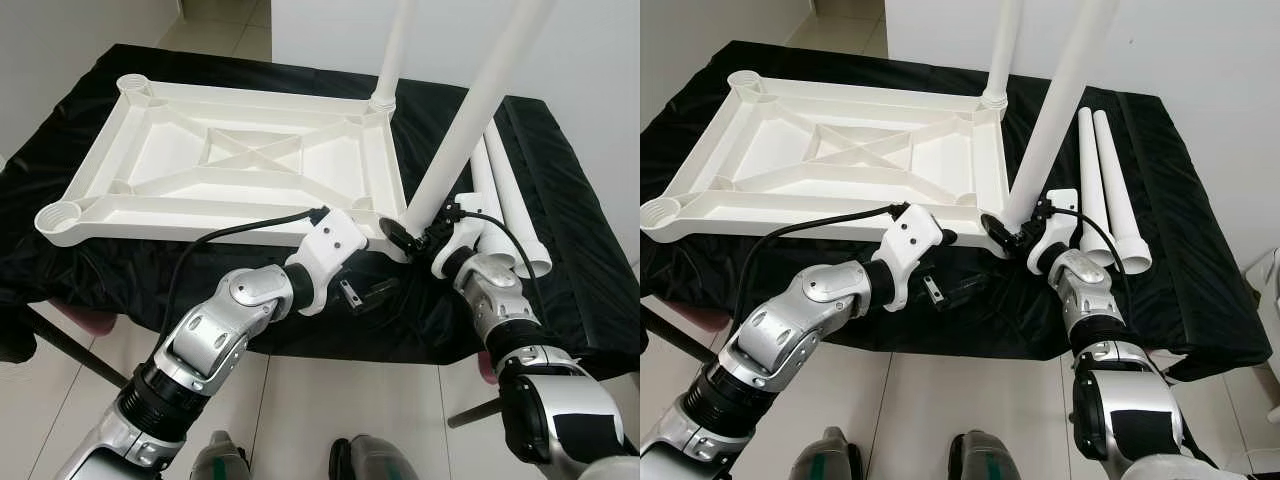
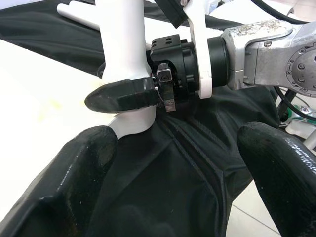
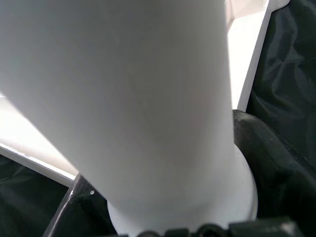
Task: Building children table
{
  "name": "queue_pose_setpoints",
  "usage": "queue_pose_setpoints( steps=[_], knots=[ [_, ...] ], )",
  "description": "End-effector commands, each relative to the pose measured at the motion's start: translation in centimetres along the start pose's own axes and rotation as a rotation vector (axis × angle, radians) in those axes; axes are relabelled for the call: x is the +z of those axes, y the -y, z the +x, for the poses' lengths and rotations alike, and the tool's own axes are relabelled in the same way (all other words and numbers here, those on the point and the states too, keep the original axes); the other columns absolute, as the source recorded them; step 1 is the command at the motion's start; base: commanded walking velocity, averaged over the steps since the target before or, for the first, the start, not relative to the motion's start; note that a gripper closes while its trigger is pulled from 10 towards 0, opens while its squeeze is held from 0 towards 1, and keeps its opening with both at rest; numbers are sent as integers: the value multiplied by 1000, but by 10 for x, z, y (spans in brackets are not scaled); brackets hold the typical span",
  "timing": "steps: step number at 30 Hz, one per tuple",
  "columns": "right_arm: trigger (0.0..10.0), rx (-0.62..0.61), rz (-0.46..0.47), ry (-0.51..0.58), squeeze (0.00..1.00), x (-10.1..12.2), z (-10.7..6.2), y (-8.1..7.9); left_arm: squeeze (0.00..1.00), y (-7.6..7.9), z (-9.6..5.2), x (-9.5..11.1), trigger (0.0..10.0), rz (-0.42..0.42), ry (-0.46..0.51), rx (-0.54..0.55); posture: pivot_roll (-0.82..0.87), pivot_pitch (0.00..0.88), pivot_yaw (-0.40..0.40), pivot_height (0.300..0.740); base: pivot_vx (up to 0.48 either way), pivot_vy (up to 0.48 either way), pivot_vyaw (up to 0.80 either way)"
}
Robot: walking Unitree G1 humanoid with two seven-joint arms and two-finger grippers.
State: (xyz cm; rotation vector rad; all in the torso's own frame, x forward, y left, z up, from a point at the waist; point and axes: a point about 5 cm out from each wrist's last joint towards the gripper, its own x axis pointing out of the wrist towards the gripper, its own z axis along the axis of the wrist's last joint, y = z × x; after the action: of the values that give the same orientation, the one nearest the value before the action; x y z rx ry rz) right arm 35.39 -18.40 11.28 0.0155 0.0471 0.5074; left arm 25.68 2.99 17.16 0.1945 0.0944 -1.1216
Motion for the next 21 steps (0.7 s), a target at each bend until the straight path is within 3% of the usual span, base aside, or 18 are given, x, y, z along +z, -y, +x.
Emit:
queue_pose_setpoints(
  steps=[1, 5, 7, 9, 12, 15, 17, 21],
  knots=[
    [0, -39, -4, -26, 0, -7, -1, -3, 0, 4, 2, -1, 10000, 9, -14, -53, -26, 2, -55, 740, 0, 0, 0],
    [0, -120, 10, -27, 0, -16, 1, -12, 0, 5, 1, -1, 10000, 5, -13, -50, -28, 8, -58, 740, 0, 0, 0],
    [0, -278, 27, -26, 0, -21, 6, -23, 0, 6, 2, -2, 10000, 0, -11, -50, -31, 17, -57, 740, 0, 0, 0],
    [0, -278, 27, -26, 0, -21, 6, -23, 0, 6, 2, -2, 10000, 0, -11, -50, -31, 17, -57, 740, 0, 0, 0],
    [0, -423, 48, 13, 0, -20, 13, -41, 0, 6, 2, -2, 10000, -4, -10, -53, -31, 23, -57, 740, 0, 0, 0],
    [0, -444, 65, 19, 0, -20, 14, -45, 0, 6, 3, -2, 10000, -4, -11, -54, -31, 23, -57, 740, 0, 0, 0],
    [0, -545, 42, -9, 0, -25, 14, -52, 0, 6, 2, -2, 10000, -4, -12, -53, -23, 25, -60, 740, 0, 0, 0],
    [0, -560, 56, -15, 0, -28, 14, -55, 0, 6, 2, -2, 10000, -4, -12, -52, -23, 27, -60, 740, 0, 0, 0]
  ],
)
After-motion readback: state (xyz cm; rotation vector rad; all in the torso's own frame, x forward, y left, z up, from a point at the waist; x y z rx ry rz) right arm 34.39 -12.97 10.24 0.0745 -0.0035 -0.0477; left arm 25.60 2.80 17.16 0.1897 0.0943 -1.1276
